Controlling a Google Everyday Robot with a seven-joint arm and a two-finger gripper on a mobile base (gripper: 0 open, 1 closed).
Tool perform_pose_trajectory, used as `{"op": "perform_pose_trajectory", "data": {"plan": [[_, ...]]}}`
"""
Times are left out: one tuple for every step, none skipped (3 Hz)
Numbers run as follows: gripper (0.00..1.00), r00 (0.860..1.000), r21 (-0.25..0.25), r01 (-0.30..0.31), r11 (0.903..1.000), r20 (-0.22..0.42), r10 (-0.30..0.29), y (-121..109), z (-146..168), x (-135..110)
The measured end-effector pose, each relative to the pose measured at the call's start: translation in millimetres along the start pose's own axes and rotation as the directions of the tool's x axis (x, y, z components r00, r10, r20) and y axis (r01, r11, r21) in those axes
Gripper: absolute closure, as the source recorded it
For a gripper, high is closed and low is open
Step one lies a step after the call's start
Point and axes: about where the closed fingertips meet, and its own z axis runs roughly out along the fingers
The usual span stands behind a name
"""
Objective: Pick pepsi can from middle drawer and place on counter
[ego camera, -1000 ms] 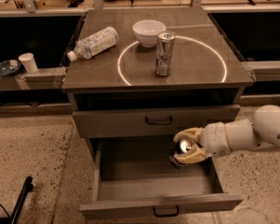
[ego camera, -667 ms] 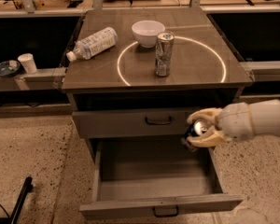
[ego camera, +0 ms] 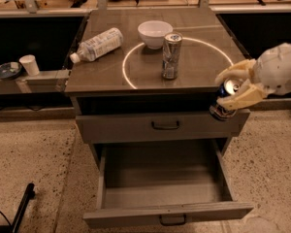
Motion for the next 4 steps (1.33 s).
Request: {"op": "perform_pose_trajectory", "data": {"plan": [[1.0,0.993,-0.095,-0.118,0.9885,-0.026,0.116,-31,-2,-2],[1.0,0.974,-0.13,-0.227,0.9654,-0.004,0.228,-78,13,-21],[1.0,0.964,-0.056,-0.259,0.9642,0.044,0.262,-123,-1,-48],[1.0,0.96,0.093,-0.274,0.9573,0.087,0.266,-164,-36,-60]]}}
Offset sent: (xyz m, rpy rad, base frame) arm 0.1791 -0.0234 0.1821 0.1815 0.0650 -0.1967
